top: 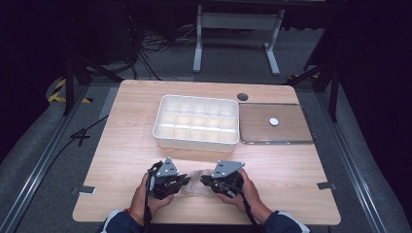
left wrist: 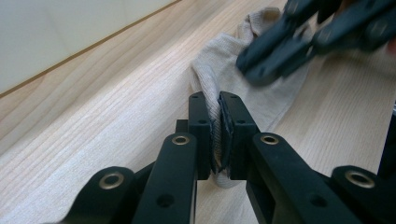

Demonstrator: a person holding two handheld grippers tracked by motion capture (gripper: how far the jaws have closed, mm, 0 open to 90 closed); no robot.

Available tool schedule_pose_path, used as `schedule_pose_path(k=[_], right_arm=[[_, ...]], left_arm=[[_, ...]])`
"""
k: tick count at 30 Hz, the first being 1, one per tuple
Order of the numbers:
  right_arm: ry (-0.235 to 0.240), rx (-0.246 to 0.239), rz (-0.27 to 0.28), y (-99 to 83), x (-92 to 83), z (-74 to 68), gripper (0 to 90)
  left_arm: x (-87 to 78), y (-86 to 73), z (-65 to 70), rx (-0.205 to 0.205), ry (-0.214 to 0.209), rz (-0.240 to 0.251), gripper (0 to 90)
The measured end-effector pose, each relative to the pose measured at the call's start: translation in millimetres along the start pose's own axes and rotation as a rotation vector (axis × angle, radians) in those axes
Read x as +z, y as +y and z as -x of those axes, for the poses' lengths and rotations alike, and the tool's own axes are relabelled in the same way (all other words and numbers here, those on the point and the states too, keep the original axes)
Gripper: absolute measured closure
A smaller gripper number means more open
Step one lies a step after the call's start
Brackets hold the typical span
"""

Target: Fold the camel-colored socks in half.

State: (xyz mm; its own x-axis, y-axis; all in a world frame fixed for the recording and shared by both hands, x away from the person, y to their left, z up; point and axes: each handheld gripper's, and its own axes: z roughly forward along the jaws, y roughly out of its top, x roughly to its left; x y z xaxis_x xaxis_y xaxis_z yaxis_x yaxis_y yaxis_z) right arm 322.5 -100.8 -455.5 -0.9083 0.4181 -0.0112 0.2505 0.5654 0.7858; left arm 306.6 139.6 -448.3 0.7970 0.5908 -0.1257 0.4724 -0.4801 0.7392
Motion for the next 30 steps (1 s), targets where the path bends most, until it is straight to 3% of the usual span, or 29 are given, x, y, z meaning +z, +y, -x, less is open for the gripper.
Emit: schedule_pose_path(k=[5, 8, 12, 17, 26, 29, 30], right_arm=[[-0.037, -0.032, -0.038, -9.3, -15.8, 8.2, 81.8], [-0.022, -0.023, -0.038, -17.5, -22.3, 12.2, 82.5], [-0.009, -0.025, -0.039, -18.4, -19.0, 10.9, 82.8], [0.002, -0.018, -0.092, -22.3, -2.1, 9.4, 84.4], [-0.004, -0.015, -0.068, -20.2, 7.1, 7.8, 81.7], [-0.005, -0.022, -0.059, -19.3, 1.9, 9.6, 79.6], [-0.015, -0.016, -0.035, -17.2, -10.0, 12.9, 78.0]], left_arm=[[-0.3, -0.4, -1.4, -0.006, 0.006, -0.002, 83.9], [-1.0, 0.1, -2.6, 0.003, 0.009, -0.007, 83.8], [-1.1, 0.0, -3.4, -0.014, 0.007, 0.009, 83.8], [-1.2, 0.9, -3.4, -0.023, -0.011, 0.031, 83.8], [2.5, 6.8, -0.8, -0.028, -0.026, 0.043, 83.8], [1.6, 7.2, -0.3, -0.022, -0.016, 0.047, 83.8], [0.7, 7.1, -1.1, -0.022, -0.016, 0.045, 83.9]])
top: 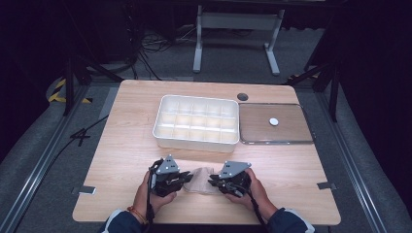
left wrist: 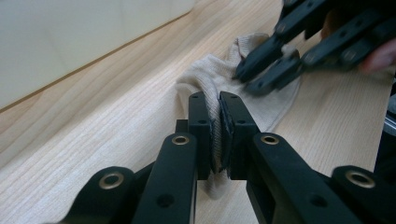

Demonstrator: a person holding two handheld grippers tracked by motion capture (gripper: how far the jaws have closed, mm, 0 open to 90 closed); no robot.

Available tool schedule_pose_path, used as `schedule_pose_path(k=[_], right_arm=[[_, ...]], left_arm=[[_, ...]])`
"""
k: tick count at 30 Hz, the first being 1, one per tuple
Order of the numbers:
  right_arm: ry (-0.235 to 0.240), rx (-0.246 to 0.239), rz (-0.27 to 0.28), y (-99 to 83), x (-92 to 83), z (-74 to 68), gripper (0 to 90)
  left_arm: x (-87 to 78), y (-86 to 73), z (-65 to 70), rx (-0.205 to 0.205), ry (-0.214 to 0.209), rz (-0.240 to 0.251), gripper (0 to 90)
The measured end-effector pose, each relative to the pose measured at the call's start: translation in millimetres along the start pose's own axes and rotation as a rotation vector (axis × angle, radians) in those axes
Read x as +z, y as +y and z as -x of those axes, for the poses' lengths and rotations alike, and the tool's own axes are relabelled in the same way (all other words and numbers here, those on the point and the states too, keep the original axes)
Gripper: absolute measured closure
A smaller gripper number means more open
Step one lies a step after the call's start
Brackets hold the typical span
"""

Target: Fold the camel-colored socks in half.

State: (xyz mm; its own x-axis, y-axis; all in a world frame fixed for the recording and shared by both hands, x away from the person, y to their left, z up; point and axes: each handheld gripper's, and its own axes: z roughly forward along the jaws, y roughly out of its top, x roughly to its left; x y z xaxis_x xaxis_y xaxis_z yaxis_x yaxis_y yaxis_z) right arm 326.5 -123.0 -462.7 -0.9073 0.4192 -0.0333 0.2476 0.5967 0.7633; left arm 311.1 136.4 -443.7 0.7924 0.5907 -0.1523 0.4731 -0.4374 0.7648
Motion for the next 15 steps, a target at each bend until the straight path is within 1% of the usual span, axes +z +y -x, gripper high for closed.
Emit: schedule_pose_path(k=[1, 3, 4, 6, 7, 8, 10, 11, 13, 15], right_arm=[[-0.016, 0.000, 0.009, 0.2, -7.6, 2.4, 76.8], [-0.035, 0.004, 0.016, -1.2, -20.6, 6.0, 75.3], [-0.035, 0.004, 0.016, -1.2, -20.6, 6.0, 75.3], [-0.051, 0.023, -0.005, -8.6, -32.5, 11.5, 71.9], [-0.052, 0.039, -0.012, -12.7, -34.4, 13.0, 71.2], [-0.046, 0.053, -0.019, -16.7, -35.1, 14.1, 70.1], [-0.047, 0.064, -0.041, -22.1, -32.7, 14.7, 68.5], [-0.045, 0.064, -0.047, -23.1, -31.2, 14.9, 68.5], [-0.039, 0.066, -0.060, -23.9, -25.7, 15.5, 68.6], [-0.040, 0.058, -0.089, -25.6, -19.6, 15.1, 68.3]], left_arm=[[-1.4, -0.5, -1.1, -0.013, 0.004, 0.002, 83.9], [-1.4, -1.0, -1.6, -0.018, 0.002, 0.003, 83.8], [-1.2, -0.8, -2.1, -0.019, 0.004, -0.003, 83.8], [-0.3, -0.4, -1.5, -0.010, 0.008, 0.000, 83.8], [-0.2, 0.0, -0.5, -0.011, 0.006, -0.003, 83.8], [0.2, 0.4, -0.1, -0.002, 0.009, -0.003, 83.8], [1.1, 0.9, 1.7, -0.012, 0.010, -0.008, 83.8], [2.0, 1.4, 1.7, -0.005, 0.006, -0.007, 83.8], [3.4, 3.3, 2.2, -0.006, 0.009, -0.002, 83.8], [5.4, 6.1, 3.5, -0.015, 0.006, 0.007, 83.8]])
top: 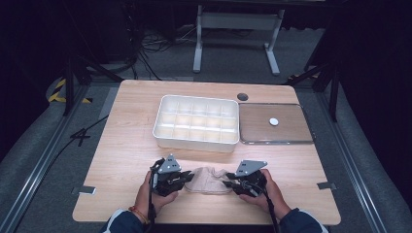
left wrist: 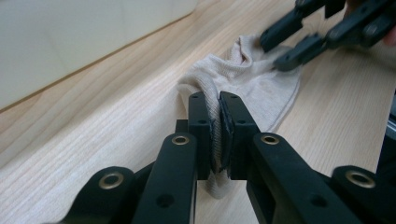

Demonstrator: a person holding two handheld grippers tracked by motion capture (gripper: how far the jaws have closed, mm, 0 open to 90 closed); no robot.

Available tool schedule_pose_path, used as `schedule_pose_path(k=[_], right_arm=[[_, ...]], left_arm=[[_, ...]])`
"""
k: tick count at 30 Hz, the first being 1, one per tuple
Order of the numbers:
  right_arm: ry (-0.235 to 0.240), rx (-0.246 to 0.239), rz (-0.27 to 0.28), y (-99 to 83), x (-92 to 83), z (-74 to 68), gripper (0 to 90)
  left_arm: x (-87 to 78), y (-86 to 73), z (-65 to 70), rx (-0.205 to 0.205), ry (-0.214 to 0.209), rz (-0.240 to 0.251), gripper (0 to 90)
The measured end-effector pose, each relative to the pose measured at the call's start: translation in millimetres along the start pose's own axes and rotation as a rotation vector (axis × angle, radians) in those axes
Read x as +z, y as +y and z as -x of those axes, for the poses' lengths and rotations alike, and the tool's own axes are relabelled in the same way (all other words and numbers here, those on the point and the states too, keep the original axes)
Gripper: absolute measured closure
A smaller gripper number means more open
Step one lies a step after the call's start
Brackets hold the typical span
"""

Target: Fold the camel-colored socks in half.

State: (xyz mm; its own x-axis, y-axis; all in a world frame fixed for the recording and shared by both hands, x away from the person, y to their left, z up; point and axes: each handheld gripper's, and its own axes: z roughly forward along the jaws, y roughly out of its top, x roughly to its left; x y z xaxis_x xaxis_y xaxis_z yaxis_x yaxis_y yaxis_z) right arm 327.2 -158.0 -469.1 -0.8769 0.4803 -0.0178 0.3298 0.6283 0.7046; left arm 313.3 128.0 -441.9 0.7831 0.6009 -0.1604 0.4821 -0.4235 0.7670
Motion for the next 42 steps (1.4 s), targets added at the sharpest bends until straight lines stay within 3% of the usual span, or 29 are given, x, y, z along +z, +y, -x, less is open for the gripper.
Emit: schedule_pose_path(k=[10, 15, 23, 26, 28, 32, 33, 36, 42], right_arm=[[0.007, -0.020, 0.001, -1.5, 3.4, -0.9, 69.2], [0.011, -0.015, 0.000, -1.4, 3.5, -0.5, 69.2], [0.012, -0.010, 0.001, -0.4, 2.9, -0.8, 66.8], [0.042, 0.022, 0.040, 2.0, -3.7, 2.7, 64.5], [0.008, 0.035, 0.054, 3.4, -10.3, 7.7, 63.8], [0.002, 0.082, -0.005, -4.1, -1.7, 19.5, 62.6], [0.011, 0.086, 0.010, -4.7, -0.8, 20.2, 62.6], [0.001, 0.059, -0.006, -1.3, 1.0, 17.1, 62.6], [0.010, 0.057, -0.005, -0.6, 2.7, 15.6, 62.8]], left_arm=[[8.2, 13.8, 6.6, -0.025, 0.003, 0.011, 83.8], [16.5, 21.5, 14.9, 0.005, -0.017, -0.009, 84.2], [27.4, 28.1, 17.6, -0.029, -0.023, -0.001, 84.4], [30.1, 28.7, 15.7, -0.061, -0.031, 0.002, 84.4], [30.4, 29.4, 15.5, -0.069, -0.040, 0.011, 84.5], [35.3, 32.1, 16.5, -0.085, -0.058, 0.012, 84.4], [37.4, 33.0, 16.6, -0.078, -0.056, 0.007, 84.4], [44.0, 33.4, 18.9, -0.095, -0.065, 0.020, 84.4], [61.6, 34.8, 28.9, -0.080, -0.052, 0.004, 84.3]])
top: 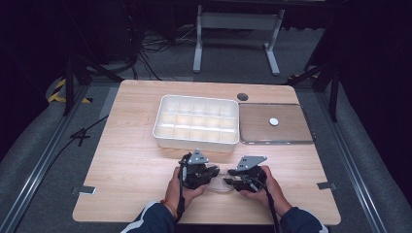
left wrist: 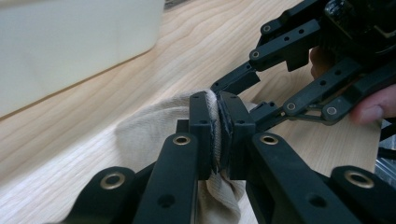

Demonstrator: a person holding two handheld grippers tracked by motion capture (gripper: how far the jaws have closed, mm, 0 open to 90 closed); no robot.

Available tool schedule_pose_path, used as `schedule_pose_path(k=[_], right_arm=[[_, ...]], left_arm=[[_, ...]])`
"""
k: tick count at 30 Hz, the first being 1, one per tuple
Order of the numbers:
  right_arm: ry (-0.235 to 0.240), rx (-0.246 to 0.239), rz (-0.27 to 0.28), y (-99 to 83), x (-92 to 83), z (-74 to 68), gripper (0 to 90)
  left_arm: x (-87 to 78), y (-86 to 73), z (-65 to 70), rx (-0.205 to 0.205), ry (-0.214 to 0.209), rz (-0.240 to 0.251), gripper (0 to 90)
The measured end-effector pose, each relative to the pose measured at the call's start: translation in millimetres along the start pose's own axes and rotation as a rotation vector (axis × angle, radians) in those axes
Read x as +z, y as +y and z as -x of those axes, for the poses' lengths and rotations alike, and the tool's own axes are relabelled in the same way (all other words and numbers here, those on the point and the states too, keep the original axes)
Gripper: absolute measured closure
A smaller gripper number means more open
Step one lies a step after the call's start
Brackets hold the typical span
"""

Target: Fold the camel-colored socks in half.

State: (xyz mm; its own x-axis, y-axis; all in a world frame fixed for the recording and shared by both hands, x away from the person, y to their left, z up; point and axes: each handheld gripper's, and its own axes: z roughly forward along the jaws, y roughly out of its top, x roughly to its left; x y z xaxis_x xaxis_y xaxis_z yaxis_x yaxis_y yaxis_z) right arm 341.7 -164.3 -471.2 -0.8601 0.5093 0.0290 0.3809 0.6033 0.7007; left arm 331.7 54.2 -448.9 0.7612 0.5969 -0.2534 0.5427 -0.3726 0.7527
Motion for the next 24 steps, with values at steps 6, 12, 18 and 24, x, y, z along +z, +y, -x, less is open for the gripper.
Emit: schedule_pose_path(k=[6, 12, 18, 24], right_arm=[[0.004, 0.005, -0.009, 0.9, -0.3, 0.8, 62.7], [0.003, 0.004, -0.009, 0.9, -0.3, 0.8, 62.7], [-0.008, 0.001, -0.011, 1.1, -0.1, -0.8, 62.6], [-0.006, -0.007, 0.000, -0.2, 0.1, -0.2, 62.5]], left_arm=[[7.7, -2.2, 5.1, -0.003, 0.009, -0.008, 68.8], [-24.4, 11.6, 1.0, 0.008, 0.002, 0.082, 51.0], [-48.7, 10.0, -4.9, 0.038, -0.011, 0.111, 60.0], [-41.9, -17.3, -12.4, 0.091, -0.035, 0.017, 77.4]])
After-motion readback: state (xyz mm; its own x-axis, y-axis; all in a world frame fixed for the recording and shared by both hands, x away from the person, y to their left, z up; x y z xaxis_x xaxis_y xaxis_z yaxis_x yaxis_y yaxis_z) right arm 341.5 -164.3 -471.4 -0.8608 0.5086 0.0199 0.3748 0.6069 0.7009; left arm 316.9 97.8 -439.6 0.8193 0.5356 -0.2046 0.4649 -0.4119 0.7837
